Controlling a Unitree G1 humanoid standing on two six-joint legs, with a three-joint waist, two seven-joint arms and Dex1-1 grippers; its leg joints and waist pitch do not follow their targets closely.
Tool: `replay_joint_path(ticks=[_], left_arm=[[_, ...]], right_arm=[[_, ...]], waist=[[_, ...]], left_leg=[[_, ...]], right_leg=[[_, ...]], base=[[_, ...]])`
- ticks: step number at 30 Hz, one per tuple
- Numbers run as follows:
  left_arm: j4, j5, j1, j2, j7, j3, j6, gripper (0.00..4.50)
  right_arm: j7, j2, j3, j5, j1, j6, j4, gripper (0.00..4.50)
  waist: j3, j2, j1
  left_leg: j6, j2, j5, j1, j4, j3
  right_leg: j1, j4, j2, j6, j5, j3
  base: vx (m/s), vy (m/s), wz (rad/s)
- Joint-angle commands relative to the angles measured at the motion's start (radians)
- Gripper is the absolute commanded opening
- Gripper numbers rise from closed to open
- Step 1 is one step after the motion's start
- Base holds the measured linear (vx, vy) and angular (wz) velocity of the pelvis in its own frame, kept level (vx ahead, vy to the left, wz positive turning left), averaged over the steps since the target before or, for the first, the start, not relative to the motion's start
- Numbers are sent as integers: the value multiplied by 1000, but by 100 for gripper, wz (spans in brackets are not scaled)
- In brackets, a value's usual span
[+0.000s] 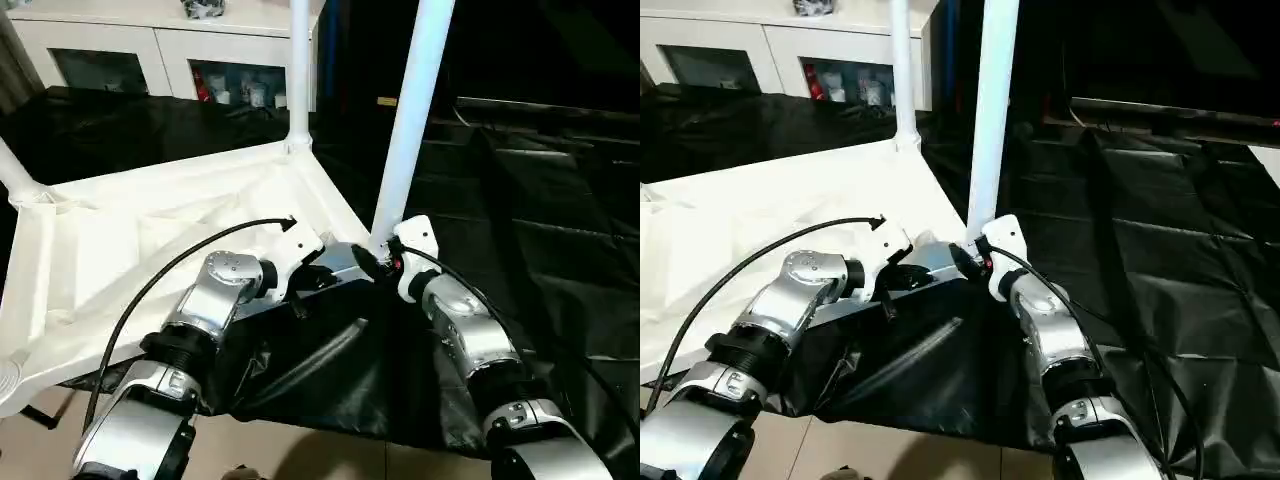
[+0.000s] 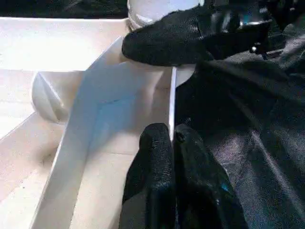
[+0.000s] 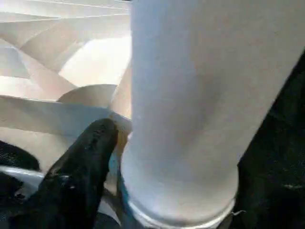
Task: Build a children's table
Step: Rotate leg to tighten
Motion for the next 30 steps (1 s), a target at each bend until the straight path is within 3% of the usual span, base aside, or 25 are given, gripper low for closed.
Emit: replay_joint_path(ticks=[1,4,7,11,14,17,23,25,30], left_arm=[[-26,-51,11,-37,-31,-26,-33,0],[-60,-87,29,5,-154,-26,-44,0],[-77,-100,37,33,-222,-34,-54,0],[-82,-115,40,103,-364,-48,-46,0],[-72,-114,36,123,-398,-51,-51,0],[-68,-115,32,141,-426,-54,-48,0],[-52,-120,15,187,-506,-63,-42,0],[-48,-120,11,194,-520,-64,-44,0],[-45,-120,14,188,-498,-55,-53,0]], right_arm=[[150,37,102,14,11,-21,-13,383],[217,-12,108,0,-1,-36,6,383],[271,-38,117,-6,-6,-58,13,383],[518,-101,145,49,5,-66,-46,383],[609,-130,165,65,13,-55,-75,383],[694,-160,188,83,22,-32,-105,352],[900,-239,256,96,37,21,-169,305],[932,-251,266,95,38,30,-178,280],[934,-246,274,90,51,39,-186,270]], waist=[[-60,-8,-2],[-62,-9,-2],[-59,-6,-4],[-57,-3,0],[-59,-3,2],[-62,-4,5],[-57,-9,19],[-58,-8,26],[-59,-10,29]], left_leg=[[46,19,-149,-4,-62,-3],[65,18,-120,-8,-58,-2],[69,20,-136,-5,-58,0],[65,26,-160,-3,-60,0],[74,26,-152,-3,-58,0],[88,26,-131,-3,-54,2],[83,28,-151,-2,-55,1],[73,29,-160,0,-56,1],[62,29,-152,-1,-56,0]], right_leg=[[57,-75,-63,-197,-94,47],[60,-68,-64,-219,-36,45],[56,-73,-65,-223,-78,44],[54,-71,-61,-229,-93,44],[56,-67,-60,-240,-58,43],[55,-61,-60,-258,-12,43],[53,-68,-62,-246,-85,43],[50,-69,-64,-243,-107,43],[51,-68,-65,-238,-104,44]], base=[[0,0,0],[0,0,0],[0,0,0],[0,0,0],[0,0,0],[0,0,0],[0,0,0],[0,0,0],[0,0,0]])
